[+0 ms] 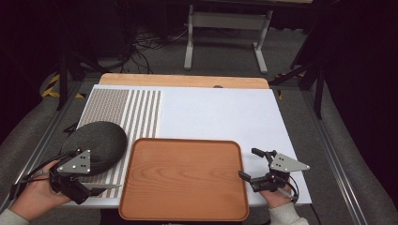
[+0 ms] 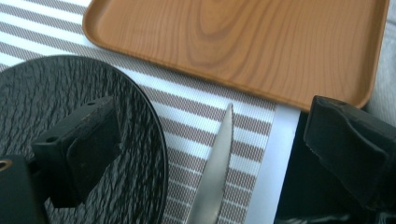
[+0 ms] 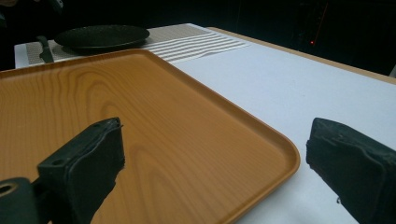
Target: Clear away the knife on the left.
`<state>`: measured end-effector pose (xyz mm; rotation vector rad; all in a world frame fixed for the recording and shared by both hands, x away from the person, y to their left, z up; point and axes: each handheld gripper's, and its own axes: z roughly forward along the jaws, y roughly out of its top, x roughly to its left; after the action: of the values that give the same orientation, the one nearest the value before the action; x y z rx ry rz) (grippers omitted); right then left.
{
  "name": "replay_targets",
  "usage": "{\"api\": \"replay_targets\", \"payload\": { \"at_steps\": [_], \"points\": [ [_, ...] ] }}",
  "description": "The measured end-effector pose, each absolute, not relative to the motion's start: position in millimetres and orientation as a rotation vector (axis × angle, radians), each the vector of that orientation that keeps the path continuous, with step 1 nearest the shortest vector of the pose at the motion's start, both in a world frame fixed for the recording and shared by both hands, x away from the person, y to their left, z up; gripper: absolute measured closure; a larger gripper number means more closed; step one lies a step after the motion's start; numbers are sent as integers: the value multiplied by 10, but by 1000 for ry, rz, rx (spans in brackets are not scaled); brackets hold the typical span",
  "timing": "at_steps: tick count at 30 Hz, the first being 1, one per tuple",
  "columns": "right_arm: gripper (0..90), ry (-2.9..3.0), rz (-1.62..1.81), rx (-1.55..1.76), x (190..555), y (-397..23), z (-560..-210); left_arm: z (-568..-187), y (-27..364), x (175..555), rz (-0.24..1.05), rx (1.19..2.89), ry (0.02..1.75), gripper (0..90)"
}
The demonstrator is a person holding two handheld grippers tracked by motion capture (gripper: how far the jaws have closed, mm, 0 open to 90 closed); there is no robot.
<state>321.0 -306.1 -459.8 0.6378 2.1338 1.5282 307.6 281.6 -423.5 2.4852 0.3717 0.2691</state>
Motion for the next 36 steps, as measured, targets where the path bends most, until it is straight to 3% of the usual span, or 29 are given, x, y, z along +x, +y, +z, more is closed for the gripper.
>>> {"api": "replay_targets", "payload": {
  "at_steps": [24,36],
  "points": [
    [49,2145,1530,638,3212,-3049,-4608,-4457,2862,3146,121,2710,349,128],
    [49,2161,1516,630,3215,-3024,-4618,-4479,2925,3182,71,2798,337,210]
  ]
}}
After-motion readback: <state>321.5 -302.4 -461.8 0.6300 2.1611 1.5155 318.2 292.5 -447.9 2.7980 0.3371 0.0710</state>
